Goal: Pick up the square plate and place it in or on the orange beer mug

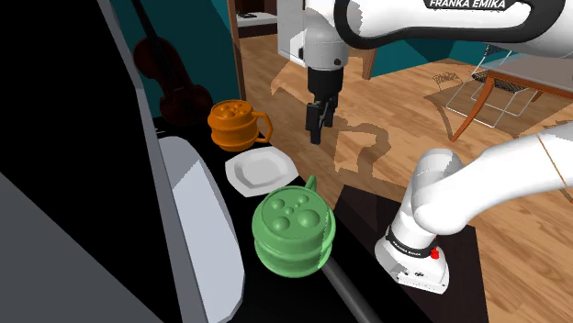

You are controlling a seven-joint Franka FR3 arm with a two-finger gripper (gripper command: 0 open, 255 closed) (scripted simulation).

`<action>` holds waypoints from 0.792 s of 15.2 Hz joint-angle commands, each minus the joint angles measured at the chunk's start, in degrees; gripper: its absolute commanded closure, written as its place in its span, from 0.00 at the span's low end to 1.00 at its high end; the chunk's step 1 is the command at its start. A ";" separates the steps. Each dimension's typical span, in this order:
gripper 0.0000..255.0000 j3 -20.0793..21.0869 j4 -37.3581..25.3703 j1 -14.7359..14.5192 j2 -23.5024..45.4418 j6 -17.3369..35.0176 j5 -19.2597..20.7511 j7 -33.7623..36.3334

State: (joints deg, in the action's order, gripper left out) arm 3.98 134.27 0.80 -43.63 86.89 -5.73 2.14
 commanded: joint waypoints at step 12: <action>0.00 -25.40 2.62 1.66 14.25 14.51 -16.15 -20.65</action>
State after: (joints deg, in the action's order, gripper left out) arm -19.11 136.46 2.73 -31.40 99.77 -19.54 -15.99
